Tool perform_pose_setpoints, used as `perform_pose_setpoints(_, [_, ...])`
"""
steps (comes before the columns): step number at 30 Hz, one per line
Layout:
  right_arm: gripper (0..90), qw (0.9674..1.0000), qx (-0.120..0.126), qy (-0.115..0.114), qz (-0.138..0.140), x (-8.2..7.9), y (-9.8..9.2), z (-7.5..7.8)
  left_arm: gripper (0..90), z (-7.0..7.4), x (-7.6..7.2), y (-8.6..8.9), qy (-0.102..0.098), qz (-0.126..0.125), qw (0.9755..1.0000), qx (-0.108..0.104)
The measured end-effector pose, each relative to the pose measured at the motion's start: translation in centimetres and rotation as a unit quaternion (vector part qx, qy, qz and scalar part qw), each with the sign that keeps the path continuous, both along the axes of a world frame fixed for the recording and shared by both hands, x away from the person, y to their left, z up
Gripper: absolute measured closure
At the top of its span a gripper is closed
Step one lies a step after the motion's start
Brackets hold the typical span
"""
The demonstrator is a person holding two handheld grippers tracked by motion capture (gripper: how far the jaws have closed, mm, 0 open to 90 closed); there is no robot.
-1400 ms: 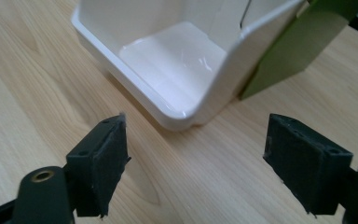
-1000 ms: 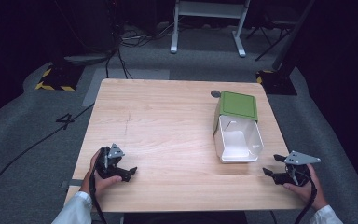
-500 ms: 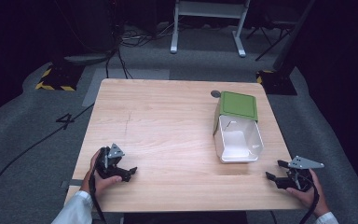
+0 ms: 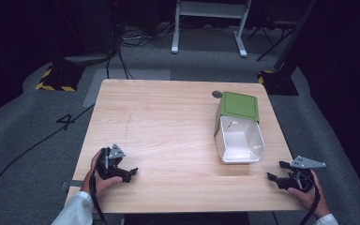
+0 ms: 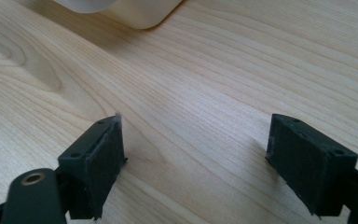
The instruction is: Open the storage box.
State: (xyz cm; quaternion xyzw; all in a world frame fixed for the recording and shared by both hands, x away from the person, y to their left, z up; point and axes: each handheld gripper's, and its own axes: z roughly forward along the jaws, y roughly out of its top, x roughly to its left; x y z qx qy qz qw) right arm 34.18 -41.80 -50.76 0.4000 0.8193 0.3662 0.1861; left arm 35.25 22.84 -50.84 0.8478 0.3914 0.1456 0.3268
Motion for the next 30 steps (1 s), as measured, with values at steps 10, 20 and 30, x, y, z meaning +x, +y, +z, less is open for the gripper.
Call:
perform_pose_setpoints(10, [18.8,1.0000,0.000,0.000,-0.004,-0.02,0.06,0.00,0.5,0.02,0.01,0.04,-0.003,-0.001,1.0000,0.003])
perform_pose_setpoints(20, [18.9,1.0000,0.000,0.000,-0.004,-0.01,0.05,0.00,0.5,0.01,0.01,0.04,-0.002,-0.001,1.0000,0.002])
perform_pose_setpoints(30, [18.8,1.0000,0.000,0.000,-0.004,-0.02,0.05,0.00,0.5,0.01,0.03,0.07,-0.003,-0.003,1.0000,0.002])
